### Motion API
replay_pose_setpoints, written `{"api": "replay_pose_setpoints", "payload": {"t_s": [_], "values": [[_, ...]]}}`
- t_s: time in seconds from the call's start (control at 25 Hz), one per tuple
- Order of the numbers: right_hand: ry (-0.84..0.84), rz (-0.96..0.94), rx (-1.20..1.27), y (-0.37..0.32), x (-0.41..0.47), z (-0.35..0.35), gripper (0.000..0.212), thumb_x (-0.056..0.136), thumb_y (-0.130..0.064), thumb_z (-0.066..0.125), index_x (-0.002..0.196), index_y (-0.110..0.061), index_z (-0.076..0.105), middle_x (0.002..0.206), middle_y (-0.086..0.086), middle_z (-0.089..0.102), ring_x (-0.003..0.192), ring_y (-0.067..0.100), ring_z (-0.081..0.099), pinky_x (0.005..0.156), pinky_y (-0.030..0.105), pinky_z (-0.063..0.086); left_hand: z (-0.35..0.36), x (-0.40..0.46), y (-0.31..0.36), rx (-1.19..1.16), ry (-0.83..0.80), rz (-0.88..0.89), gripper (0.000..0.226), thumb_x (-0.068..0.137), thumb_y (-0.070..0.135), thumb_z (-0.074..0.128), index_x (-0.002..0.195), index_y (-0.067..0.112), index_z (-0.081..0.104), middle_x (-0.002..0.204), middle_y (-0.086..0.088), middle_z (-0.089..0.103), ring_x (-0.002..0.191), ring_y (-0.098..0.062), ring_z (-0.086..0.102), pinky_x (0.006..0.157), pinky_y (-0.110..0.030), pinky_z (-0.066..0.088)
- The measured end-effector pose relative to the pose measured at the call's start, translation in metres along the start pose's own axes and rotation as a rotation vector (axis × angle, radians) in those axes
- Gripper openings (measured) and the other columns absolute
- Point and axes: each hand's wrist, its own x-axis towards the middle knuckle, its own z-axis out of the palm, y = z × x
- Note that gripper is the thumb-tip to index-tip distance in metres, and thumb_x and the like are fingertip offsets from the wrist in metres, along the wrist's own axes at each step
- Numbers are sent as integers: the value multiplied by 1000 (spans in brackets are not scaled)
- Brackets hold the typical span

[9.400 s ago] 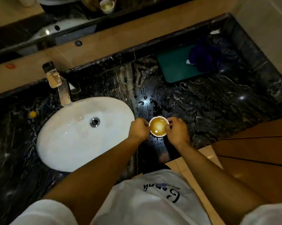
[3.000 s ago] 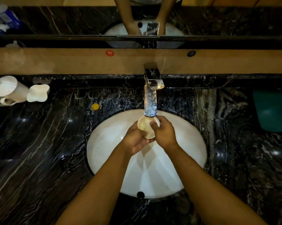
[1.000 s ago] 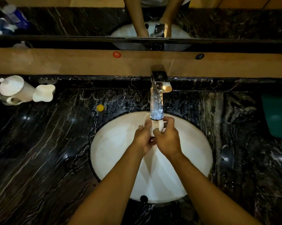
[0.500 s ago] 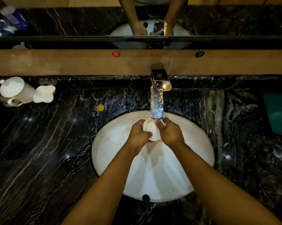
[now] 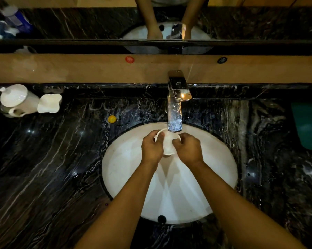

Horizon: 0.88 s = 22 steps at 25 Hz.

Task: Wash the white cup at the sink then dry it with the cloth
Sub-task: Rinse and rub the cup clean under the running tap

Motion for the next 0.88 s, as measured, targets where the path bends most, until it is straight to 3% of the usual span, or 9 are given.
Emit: {"api": "replay_pose_setpoints", "payload": {"t_s": [0.08, 0.2, 0.28, 0.4, 0.52, 0.6, 0.72, 0.8, 0.88], "values": [[50, -40, -154, -1, 5, -6, 27, 95, -35, 57, 95, -12, 73, 75, 5, 67, 74, 29, 66, 57, 25, 47, -3, 2, 1, 39, -83, 23, 22, 106, 16, 53, 119, 16, 70, 114, -11, 74, 99, -31, 73, 55, -27, 59], [-97, -35, -269, -3, 4, -10, 38, 102, -45, 44, 120, -17, 64, 97, 14, 75, 81, 35, 73, 73, 44, 62, -2, 3, 7, 121, -162, 42, 33, 101, 3, 50, 105, 30, 70, 104, -1, 75, 98, -24, 71, 64, -18, 56], [-224, -11, -245, -2, 0, -9, 32, 106, -35, 37, 122, -13, 54, 93, 19, 74, 69, 35, 74, 61, 43, 63, 0, 2, 10, 22, -121, -35, 39, 93, -6, 57, 101, 31, 69, 104, 0, 73, 97, -24, 68, 59, -17, 56], [-303, 139, 105, -5, -11, -1, 15, 104, -17, 34, 115, -9, 41, 75, 22, 70, 47, 31, 66, 38, 30, 46, 6, -1, 4, -246, 18, -196, 34, 86, -7, 66, 108, 19, 69, 112, -16, 73, 95, -36, 69, 61, -33, 58], [-272, 287, 423, -6, -15, 9, 21, 99, -10, 34, 112, 0, 48, 64, 21, 67, 43, 31, 60, 38, 27, 40, 16, -7, 1, -244, 115, -182, 11, 97, 9, 64, 104, 17, 69, 107, -20, 75, 92, -43, 72, 71, -47, 59], [-238, 322, 438, -3, -13, 11, 28, 101, -18, 39, 104, 1, 60, 61, 14, 69, 43, 27, 60, 42, 28, 43, 17, -7, 5, -166, 142, -130, 12, 100, 14, 61, 106, 14, 72, 104, -16, 77, 96, -38, 74, 80, -50, 63], [-90, 174, 92, 5, -4, 5, 43, 104, -38, 47, 97, -4, 72, 81, 13, 75, 66, 25, 67, 62, 30, 50, 11, -3, 13, -42, 28, -87, 14, 98, 14, 63, 96, 21, 74, 97, -9, 77, 91, -34, 74, 77, -49, 64], [-27, 62, 75, 4, -1, 1, 33, 104, -32, 51, 114, -7, 69, 105, 17, 70, 88, 27, 64, 74, 29, 47, 8, -1, 16, 68, -117, -70, 18, 98, 10, 63, 92, 24, 73, 96, -9, 77, 92, -33, 73, 79, -46, 61], [-29, -59, -24, 1, 1, -4, 30, 103, -26, 52, 123, -9, 66, 112, 18, 66, 96, 30, 62, 80, 32, 48, 6, 0, 15, 129, -199, -89, 24, 97, 5, 58, 90, 24, 72, 94, -9, 75, 90, -32, 71, 78, -43, 59]]}}
